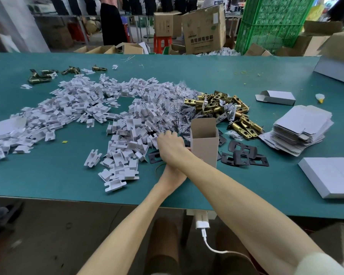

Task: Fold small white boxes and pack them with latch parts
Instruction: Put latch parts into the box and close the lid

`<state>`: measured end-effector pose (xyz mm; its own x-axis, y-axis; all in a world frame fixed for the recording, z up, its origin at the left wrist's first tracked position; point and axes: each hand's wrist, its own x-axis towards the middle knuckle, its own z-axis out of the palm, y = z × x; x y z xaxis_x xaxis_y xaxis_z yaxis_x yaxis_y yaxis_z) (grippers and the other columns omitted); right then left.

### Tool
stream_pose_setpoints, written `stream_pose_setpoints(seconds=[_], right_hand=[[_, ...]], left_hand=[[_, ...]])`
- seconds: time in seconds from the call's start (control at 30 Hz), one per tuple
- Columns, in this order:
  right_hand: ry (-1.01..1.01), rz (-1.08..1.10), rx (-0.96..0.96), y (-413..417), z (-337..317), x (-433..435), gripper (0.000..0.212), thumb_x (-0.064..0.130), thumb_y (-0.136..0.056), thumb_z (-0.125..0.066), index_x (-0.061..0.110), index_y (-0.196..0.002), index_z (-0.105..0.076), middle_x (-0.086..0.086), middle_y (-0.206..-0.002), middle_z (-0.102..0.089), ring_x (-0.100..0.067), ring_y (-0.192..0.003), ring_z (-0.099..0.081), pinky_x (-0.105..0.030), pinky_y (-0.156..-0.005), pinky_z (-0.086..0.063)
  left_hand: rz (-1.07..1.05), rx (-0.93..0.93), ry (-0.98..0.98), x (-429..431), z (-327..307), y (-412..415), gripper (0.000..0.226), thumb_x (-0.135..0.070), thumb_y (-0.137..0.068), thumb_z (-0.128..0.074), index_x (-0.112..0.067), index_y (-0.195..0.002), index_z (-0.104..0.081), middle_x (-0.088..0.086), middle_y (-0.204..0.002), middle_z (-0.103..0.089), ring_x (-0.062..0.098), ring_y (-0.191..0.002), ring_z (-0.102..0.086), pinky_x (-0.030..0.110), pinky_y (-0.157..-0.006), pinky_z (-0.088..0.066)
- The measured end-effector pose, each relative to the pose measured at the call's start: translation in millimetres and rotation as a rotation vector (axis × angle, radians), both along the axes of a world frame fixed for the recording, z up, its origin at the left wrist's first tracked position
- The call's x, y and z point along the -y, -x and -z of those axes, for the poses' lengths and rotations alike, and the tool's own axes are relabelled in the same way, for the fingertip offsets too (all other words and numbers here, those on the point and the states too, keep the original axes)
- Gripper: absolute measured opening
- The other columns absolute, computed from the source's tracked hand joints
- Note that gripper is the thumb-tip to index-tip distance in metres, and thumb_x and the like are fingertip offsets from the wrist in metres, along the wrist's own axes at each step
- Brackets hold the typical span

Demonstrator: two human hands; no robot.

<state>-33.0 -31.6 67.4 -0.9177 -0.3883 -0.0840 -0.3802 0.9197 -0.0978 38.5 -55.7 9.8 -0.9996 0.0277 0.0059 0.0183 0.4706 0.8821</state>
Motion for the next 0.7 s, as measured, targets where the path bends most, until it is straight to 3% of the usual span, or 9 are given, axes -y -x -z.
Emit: stream_pose_setpoints(seconds=[0.13,0.33,0.47,0.53,0.6,0.63,0.7], right_hand=[[-0.017,-0.025,-0.006,-4.8,-2.3,-2.5,0.040,0.004,-0.098,-0.054,0.001,-0.137,-0.047,-0.021,-0.138,-0.048,-0.037,-0.128,-0.048,-0.043,-0.098,-0.044],[0.034,-0.100,-0.090,-14.4,-11.0,-5.3,0.032,-0.009,-0.090,-0.057,0.000,-0.121,-0.059,-0.020,-0.126,-0.051,-0.038,-0.118,-0.050,-0.042,-0.085,-0.046],[0.135,-0.188,-0.224,-24.4,-21.4,-11.1,0.028,-0.017,-0.083,-0.059,0.007,-0.097,-0.055,-0.014,-0.109,-0.052,-0.031,-0.092,-0.051,-0.036,-0.068,-0.037],[0.199,-0.223,-0.294,-30.4,-29.6,-16.4,0.025,-0.016,-0.083,-0.059,0.007,-0.089,-0.050,-0.008,-0.098,-0.051,-0.027,-0.081,-0.048,-0.036,-0.063,-0.036],[0.310,-0.231,-0.300,-37.1,-40.4,-24.8,0.015,-0.009,-0.089,-0.060,0.006,-0.092,-0.059,-0.006,-0.099,-0.057,-0.026,-0.085,-0.058,-0.037,-0.065,-0.045],[0.410,-0.209,-0.269,-40.5,-47.9,-31.7,0.011,-0.004,-0.092,-0.062,0.007,-0.093,-0.063,-0.005,-0.101,-0.061,-0.025,-0.087,-0.061,-0.037,-0.071,-0.051],[0.625,-0.152,-0.205,-45.7,-64.2,-50.1,0.007,0.005,-0.094,-0.067,0.011,-0.092,-0.067,-0.001,-0.099,-0.067,-0.018,-0.088,-0.064,-0.035,-0.081,-0.055]], left_hand=[[0.047,-0.071,-0.042,-5.4,-6.4,3.8,0.026,-0.010,-0.105,-0.062,0.003,-0.128,-0.060,0.023,-0.125,-0.066,0.035,-0.119,-0.061,0.049,-0.109,-0.044],[0.036,-0.097,-0.088,-4.8,-6.2,0.9,0.027,-0.014,-0.102,-0.066,-0.002,-0.126,-0.062,0.018,-0.121,-0.068,0.031,-0.115,-0.063,0.047,-0.107,-0.046],[0.044,-0.086,-0.061,-3.2,0.4,4.4,0.022,-0.008,-0.103,-0.062,-0.001,-0.124,-0.062,0.019,-0.120,-0.067,0.034,-0.115,-0.061,0.047,-0.105,-0.047],[0.057,-0.094,-0.057,-1.6,3.4,6.8,0.019,-0.007,-0.105,-0.058,-0.005,-0.124,-0.060,0.015,-0.121,-0.065,0.027,-0.117,-0.059,0.040,-0.104,-0.048],[0.055,-0.146,-0.060,-0.8,0.4,5.6,0.013,-0.006,-0.103,-0.057,-0.016,-0.111,-0.058,0.003,-0.108,-0.063,0.006,-0.105,-0.057,0.020,-0.092,-0.048],[0.055,-0.151,-0.079,-0.6,1.7,6.7,0.015,-0.006,-0.101,-0.058,-0.021,-0.102,-0.058,-0.004,-0.097,-0.063,-0.003,-0.092,-0.055,0.017,-0.081,-0.046],[0.044,-0.121,-0.094,-0.9,1.3,8.2,0.016,-0.012,-0.096,-0.066,-0.023,-0.087,-0.059,-0.015,-0.076,-0.064,-0.002,-0.071,-0.055,0.017,-0.065,-0.042]])
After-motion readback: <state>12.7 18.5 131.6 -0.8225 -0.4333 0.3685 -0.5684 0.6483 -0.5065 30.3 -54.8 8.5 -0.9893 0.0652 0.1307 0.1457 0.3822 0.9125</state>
